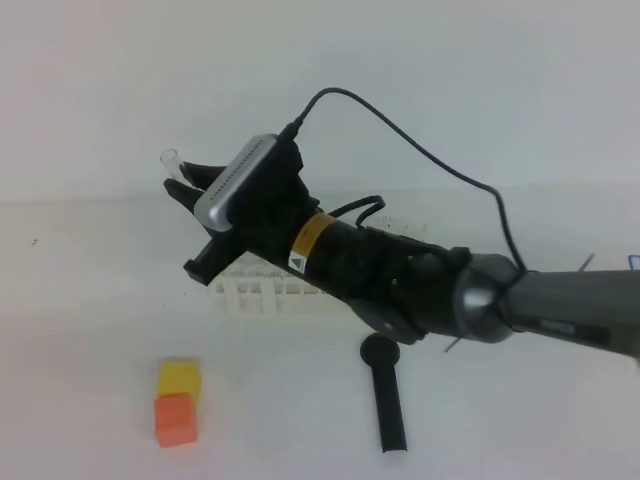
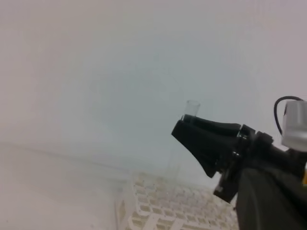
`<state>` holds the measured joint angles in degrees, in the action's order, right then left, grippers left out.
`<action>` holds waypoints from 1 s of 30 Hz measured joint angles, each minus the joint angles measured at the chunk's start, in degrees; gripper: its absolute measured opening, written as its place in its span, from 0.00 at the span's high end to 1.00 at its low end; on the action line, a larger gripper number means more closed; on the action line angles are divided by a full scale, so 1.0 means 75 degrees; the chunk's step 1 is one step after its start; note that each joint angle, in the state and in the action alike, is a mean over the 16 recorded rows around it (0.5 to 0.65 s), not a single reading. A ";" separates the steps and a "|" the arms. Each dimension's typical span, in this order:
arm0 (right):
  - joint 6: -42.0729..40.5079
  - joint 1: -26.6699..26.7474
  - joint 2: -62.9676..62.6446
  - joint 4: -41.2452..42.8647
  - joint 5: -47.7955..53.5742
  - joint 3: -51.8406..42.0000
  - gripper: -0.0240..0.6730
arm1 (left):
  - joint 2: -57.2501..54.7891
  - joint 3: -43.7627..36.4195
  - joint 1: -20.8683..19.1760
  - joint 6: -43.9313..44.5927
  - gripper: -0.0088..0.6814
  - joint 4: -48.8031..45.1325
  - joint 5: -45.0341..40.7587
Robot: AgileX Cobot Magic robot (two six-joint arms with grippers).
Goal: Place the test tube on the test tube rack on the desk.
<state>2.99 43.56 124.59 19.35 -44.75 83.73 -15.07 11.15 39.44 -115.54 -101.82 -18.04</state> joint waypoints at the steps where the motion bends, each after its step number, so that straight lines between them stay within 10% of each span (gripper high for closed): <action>1: -0.0054 0.0012 0.0141 -0.0086 0.0033 0.0165 0.78 | 0.0000 0.0000 0.0000 0.0013 0.99 0.0000 -0.0007; 30: 0.0879 0.0040 0.1165 -0.0916 -0.0037 0.1134 0.78 | 0.0000 0.0000 0.0000 0.0275 0.99 0.0000 -0.0095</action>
<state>9.58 43.86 133.32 12.49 -45.03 92.24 -15.07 11.15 39.44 -113.48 -101.82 -18.75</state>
